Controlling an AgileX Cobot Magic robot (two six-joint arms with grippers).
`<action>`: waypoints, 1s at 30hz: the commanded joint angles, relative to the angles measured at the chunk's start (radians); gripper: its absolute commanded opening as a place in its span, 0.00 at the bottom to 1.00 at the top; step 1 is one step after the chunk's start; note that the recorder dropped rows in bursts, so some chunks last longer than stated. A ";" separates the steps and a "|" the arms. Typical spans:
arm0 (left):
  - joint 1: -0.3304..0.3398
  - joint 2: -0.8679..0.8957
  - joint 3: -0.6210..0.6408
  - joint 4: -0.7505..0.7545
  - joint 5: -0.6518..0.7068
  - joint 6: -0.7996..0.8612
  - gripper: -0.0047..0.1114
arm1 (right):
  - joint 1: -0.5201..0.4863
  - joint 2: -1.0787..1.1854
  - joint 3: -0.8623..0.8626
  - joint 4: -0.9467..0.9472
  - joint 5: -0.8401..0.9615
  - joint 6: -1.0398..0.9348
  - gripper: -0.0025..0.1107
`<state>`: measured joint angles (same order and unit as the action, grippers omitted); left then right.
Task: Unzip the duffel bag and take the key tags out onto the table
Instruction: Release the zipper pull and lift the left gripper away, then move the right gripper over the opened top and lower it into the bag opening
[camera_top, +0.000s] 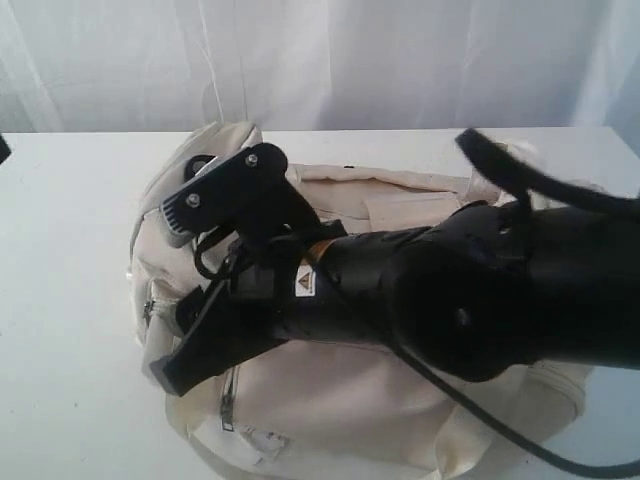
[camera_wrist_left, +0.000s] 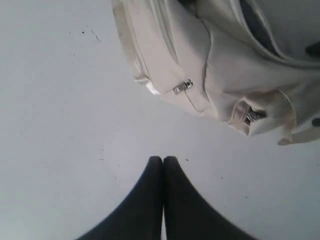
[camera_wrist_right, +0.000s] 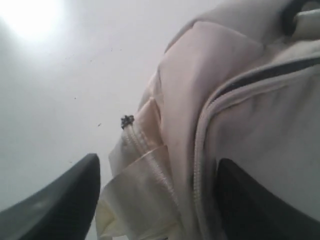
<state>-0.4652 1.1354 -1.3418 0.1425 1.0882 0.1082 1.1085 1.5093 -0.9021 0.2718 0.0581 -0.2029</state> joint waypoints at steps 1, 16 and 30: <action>0.003 -0.159 0.181 -0.063 -0.071 -0.029 0.04 | 0.005 -0.104 0.005 -0.011 0.044 0.004 0.58; 0.003 -0.275 0.601 -0.091 -0.359 -0.029 0.04 | -0.259 -0.321 -0.148 -0.164 0.548 0.005 0.48; 0.003 -0.275 0.611 -0.166 -0.385 -0.029 0.04 | -0.298 -0.211 -0.290 -0.355 0.980 -0.031 0.48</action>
<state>-0.4652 0.8696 -0.7367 0.0000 0.7075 0.0889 0.8190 1.2619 -1.1642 -0.0780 0.9192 -0.2065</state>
